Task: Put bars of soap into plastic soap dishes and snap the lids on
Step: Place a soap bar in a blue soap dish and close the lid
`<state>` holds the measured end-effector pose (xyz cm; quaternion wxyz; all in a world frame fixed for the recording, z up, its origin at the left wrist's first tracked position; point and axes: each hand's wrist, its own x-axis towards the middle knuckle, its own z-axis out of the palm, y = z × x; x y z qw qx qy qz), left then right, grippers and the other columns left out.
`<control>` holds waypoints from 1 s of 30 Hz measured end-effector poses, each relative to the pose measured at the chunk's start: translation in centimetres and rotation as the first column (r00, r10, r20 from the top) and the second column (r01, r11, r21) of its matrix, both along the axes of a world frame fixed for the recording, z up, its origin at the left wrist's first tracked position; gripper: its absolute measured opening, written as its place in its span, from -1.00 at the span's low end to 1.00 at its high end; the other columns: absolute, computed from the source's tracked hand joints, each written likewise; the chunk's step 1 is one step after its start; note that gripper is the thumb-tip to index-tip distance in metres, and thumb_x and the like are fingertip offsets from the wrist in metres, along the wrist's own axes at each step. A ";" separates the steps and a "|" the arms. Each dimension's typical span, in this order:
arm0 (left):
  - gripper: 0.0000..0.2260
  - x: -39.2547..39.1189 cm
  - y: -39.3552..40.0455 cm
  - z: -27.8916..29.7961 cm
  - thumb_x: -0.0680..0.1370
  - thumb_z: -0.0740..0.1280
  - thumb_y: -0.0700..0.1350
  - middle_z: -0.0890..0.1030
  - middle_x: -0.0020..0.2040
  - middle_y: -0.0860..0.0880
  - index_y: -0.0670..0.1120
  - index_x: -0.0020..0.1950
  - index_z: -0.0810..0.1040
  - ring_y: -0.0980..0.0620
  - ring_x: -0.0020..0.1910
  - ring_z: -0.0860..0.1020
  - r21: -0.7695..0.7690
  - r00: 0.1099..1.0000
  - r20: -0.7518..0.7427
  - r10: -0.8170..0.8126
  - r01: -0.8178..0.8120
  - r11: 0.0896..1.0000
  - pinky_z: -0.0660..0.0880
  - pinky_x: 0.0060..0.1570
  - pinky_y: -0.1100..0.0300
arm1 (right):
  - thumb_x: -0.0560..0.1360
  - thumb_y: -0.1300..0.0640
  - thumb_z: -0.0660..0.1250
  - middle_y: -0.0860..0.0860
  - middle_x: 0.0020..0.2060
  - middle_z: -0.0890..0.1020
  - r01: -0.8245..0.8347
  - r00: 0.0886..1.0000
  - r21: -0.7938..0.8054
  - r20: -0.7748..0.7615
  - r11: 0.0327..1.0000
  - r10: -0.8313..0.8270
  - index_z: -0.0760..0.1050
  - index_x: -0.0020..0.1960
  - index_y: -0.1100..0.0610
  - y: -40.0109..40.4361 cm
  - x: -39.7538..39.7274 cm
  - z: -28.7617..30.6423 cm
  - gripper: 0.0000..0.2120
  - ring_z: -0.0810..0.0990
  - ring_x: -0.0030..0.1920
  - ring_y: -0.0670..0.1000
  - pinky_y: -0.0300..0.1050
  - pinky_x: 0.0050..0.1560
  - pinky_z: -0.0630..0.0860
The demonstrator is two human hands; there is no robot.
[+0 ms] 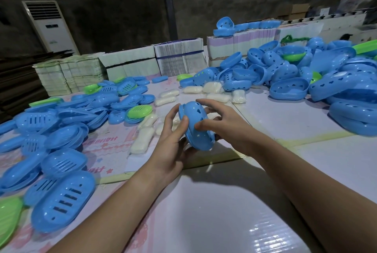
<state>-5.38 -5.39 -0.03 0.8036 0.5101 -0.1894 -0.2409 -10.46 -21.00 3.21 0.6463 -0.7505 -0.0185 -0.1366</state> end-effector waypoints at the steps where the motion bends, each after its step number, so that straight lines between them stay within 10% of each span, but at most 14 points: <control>1: -0.55 0.0 0.0 0.0 0.41 0.44 0.14 0.71 0.13 0.04 0.38 0.28 0.49 -0.13 0.09 0.70 0.005 1.000 0.007 0.004 -0.004 1.000 0.67 -0.11 -0.06 | 0.41 0.17 0.48 0.00 0.08 0.52 -0.009 1.000 -0.004 -0.011 1.000 0.009 0.45 0.34 -0.14 -0.1 0.0 0.0 -0.45 0.61 -0.22 -0.21 -0.28 -0.30 0.53; 30: -0.34 0.1 0.4 0.0 0.40 0.55 -0.01 0.63 0.30 -0.14 0.19 0.45 0.39 -0.23 0.23 0.63 -0.010 0.995 0.096 0.018 -0.017 1.000 0.64 -0.07 -0.04 | 0.17 -0.02 0.52 -0.04 -0.01 0.58 -0.175 0.983 -0.032 -0.067 0.984 0.172 0.50 0.26 -0.22 -1.4 0.2 0.4 -0.35 0.68 -0.08 -0.04 -0.14 -0.18 0.59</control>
